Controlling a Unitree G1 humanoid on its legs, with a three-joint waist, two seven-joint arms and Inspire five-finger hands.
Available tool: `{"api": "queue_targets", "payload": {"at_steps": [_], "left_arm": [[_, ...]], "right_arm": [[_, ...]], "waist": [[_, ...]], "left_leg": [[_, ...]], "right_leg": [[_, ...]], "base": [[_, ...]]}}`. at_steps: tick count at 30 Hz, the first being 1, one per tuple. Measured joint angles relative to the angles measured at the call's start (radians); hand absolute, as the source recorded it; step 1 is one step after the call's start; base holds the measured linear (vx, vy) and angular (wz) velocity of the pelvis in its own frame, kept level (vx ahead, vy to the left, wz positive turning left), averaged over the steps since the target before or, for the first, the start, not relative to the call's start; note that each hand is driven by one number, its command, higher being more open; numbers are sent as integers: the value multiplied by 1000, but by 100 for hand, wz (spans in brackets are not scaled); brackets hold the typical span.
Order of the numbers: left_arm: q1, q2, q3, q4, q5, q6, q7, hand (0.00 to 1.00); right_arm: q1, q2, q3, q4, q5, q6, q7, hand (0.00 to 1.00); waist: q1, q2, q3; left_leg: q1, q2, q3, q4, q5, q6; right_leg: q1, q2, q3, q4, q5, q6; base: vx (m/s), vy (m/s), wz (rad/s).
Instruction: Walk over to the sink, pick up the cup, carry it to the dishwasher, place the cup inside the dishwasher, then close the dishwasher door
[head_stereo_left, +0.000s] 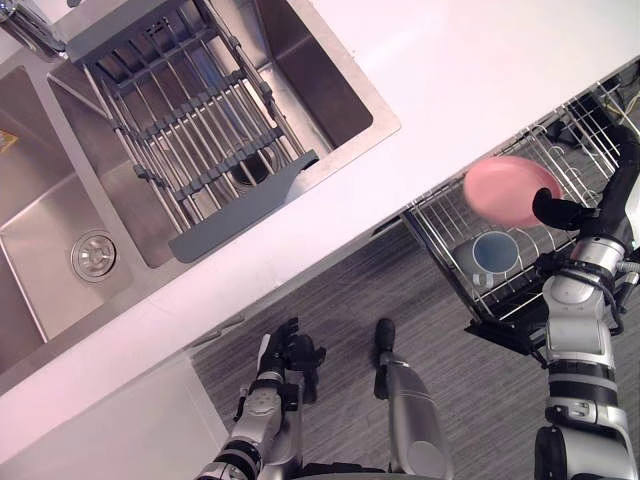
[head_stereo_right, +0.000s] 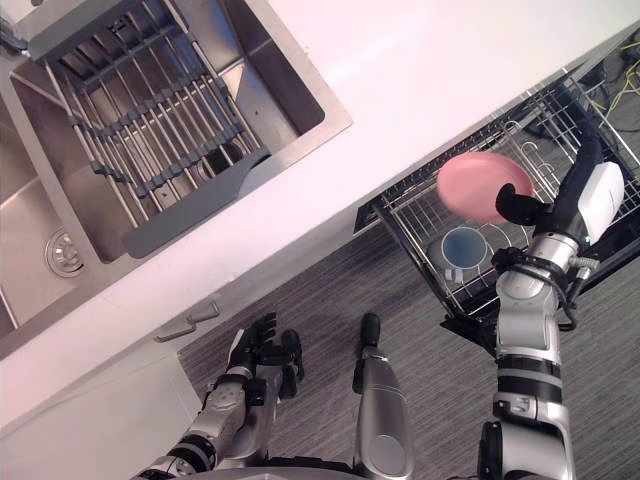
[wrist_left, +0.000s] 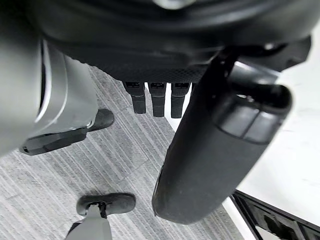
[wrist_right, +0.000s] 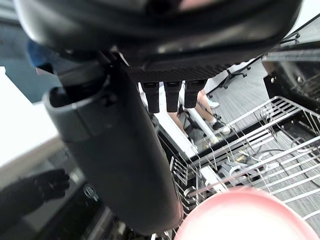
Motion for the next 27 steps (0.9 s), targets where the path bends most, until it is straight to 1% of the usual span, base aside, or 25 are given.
{"api": "queue_targets", "payload": {"at_steps": [6, 10, 12, 15, 17, 18, 19, 21, 24, 27], "left_arm": [[10, 2, 0, -20, 0, 4, -1, 90], [28, 1, 0, -31, 2, 11, -9, 90], [28, 2, 1, -31, 3, 14, -11, 90], [31, 5, 15, -30, 11, 24, -20, 90], [37, 7, 38, -31, 23, 27, -29, 90], [39, 7, 42, -30, 23, 30, -30, 90], [44, 11, 56, -29, 26, 36, -32, 90], [49, 19, 77, -29, 41, 44, -43, 90], [60, 24, 98, -26, 43, 48, -56, 90], [72, 23, 119, -18, 43, 52, -63, 90]], "right_arm": [[105, 71, -54, -78, 31, 0, -11, 90], [180, 109, -69, -171, 38, 0, -11, 90], [217, 141, -87, -231, 40, -5, -16, 90], [299, 203, -113, -316, 77, -16, -17, 90], [380, 255, -125, -349, 105, -44, -17, 90], [401, 264, -125, -353, 121, -51, -16, 90], [439, 283, -125, -354, 159, -70, -11, 90], [499, 314, -129, -353, 241, -104, 9, 90], [553, 344, -140, -329, 366, -147, 56, 90], [568, 370, -167, -268, 426, -161, 76, 90]], "waist": [[6, -4, -1], [6, -7, -2], [5, -12, -4], [5, -30, -14], [4, -51, -27], [2, -57, -30], [-1, -68, -41], [-5, -81, -54], [-20, -87, -67], [-21, -86, -94]], "left_leg": [[11, 0, -6, -8, 2, -1], [35, 1, -4, -12, 2, -1], [40, 2, -5, -12, 2, -1], [51, 4, -6, -12, 1, -2], [61, 6, -3, -12, 0, -2], [63, 6, -3, -11, -2, -2], [64, 8, -2, -9, -5, -3], [64, 15, 2, 2, -17, -4], [69, 20, 9, 17, -33, -2], [70, 26, 21, 29, -44, -3]], "right_leg": [[14, 0, -6, -5, 1, 0], [37, 1, -5, -10, 0, 0], [45, 2, -7, -13, 0, 0], [60, 4, -12, -19, 0, 0], [74, 5, -14, -25, 0, 0], [78, 6, -15, -27, 0, 0], [81, 7, -14, -30, 0, 0], [88, 12, -13, -36, 0, 0], [98, 16, -8, -40, -1, 1], [98, 21, 1, -41, -1, 2]], "base": [[-4, 1, 2], [0, 0, 0], [-6, -3, 2], [-5, -4, 2], [0, 0, 0], [0, 0, 0], [0, 0, 0], [7, 9, -5], [8, 18, -7], [25, 24, -14]]}}
